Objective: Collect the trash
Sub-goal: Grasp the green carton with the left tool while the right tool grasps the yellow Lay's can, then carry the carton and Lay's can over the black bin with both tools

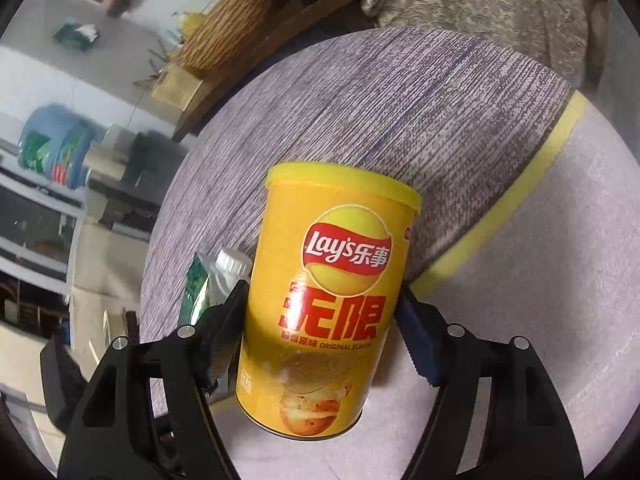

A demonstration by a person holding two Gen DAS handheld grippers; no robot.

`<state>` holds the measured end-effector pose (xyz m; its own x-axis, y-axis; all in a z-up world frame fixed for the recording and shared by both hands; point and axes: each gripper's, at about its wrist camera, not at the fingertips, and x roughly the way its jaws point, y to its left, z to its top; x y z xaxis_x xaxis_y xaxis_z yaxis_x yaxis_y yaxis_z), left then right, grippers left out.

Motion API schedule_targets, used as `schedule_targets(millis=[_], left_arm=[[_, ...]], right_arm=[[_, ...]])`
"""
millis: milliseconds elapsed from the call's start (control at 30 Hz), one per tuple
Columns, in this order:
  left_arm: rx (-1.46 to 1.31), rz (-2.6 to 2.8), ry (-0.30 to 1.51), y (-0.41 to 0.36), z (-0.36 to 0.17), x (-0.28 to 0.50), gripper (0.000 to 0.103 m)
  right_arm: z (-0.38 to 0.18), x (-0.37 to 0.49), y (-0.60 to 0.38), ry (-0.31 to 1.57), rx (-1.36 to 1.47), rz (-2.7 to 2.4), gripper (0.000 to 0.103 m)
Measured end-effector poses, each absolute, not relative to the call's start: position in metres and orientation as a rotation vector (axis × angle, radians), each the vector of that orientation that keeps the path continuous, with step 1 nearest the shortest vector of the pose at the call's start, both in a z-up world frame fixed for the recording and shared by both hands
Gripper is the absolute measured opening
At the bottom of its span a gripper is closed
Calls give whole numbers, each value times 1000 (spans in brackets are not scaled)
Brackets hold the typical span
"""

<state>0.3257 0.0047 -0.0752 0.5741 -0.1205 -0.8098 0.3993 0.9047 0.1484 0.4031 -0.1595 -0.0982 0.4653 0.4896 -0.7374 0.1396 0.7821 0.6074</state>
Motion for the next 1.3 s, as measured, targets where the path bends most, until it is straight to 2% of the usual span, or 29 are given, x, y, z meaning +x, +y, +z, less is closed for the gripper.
schedule_targets(millis=[367,633,1300], left_arm=[[195,-374,822,-13,-56,269,51],[174,-434,739,-56,-40,231,49],[140,-547,680,-113,-19,194,49]], right_arm=[[-66,308,-188,927,642,359,71],[-56,236,-235,788,622,311,71],[-64,153,-309,655,622,193,71]])
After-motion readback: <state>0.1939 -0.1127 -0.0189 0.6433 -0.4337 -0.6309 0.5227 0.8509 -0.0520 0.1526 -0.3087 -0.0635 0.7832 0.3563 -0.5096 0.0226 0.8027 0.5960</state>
